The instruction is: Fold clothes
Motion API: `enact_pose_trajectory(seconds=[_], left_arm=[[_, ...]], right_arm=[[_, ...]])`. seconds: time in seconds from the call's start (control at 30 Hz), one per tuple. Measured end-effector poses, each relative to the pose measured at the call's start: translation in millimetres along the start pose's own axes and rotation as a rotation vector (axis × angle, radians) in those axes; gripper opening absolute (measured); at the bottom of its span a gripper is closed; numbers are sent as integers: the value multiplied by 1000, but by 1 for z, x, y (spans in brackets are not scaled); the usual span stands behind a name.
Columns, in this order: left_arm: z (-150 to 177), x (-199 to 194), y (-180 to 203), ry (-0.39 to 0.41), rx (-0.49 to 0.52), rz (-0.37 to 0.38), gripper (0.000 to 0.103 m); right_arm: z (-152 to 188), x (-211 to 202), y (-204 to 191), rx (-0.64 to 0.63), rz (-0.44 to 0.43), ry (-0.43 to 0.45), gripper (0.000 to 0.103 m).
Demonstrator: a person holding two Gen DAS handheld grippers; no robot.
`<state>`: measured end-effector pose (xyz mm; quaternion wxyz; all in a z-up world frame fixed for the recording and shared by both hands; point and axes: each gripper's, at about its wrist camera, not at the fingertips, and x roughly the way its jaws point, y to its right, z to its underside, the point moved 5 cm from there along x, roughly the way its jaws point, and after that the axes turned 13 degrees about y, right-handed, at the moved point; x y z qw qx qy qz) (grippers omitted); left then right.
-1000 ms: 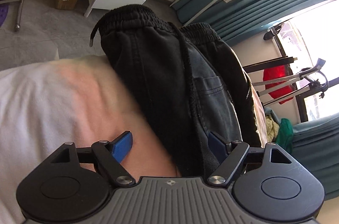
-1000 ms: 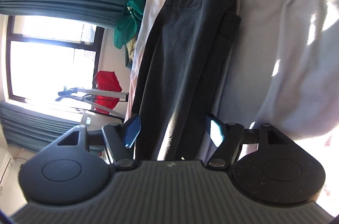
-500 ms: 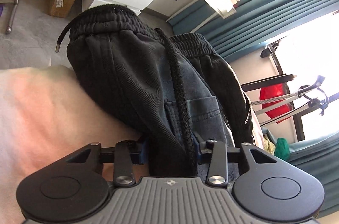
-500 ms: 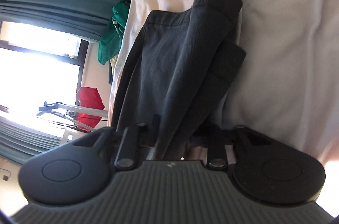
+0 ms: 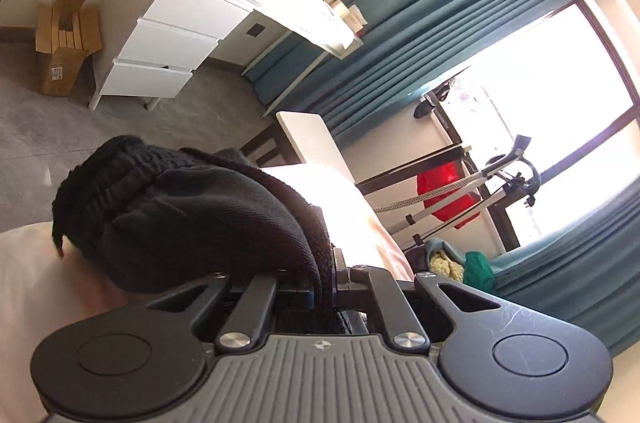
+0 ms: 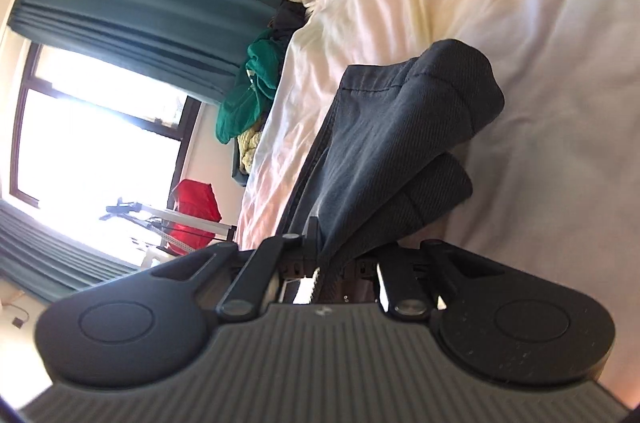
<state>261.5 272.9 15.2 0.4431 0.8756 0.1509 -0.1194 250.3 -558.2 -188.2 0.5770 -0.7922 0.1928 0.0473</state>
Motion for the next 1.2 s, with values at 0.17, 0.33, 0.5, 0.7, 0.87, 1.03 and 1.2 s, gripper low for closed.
enact_pose_trajectory(seconds=[0.17, 0.33, 0.5, 0.7, 0.87, 1.03, 1.2], left_arm=[[2, -61, -4, -62, 47, -6, 7], [12, -123, -37, -121, 80, 3, 7], [35, -148, -58, -125, 153, 13, 8], [63, -166, -73, -110, 249, 27, 22], [63, -185, -79, -104, 369, -38, 70], [54, -212, -80, -59, 497, -70, 84], [52, -241, -62, 14, 584, -66, 89]], right_arm=[[-17, -58, 21, 26, 36, 10, 10], [-32, -106, 37, 56, 69, 26, 10], [-34, -117, 52, 23, 134, -8, 10], [-31, -113, 72, 72, 148, -39, 11], [-33, -107, 83, 80, 131, -63, 28], [-36, -99, 92, 110, 116, -59, 42], [-39, -86, 90, 90, 98, -50, 42]])
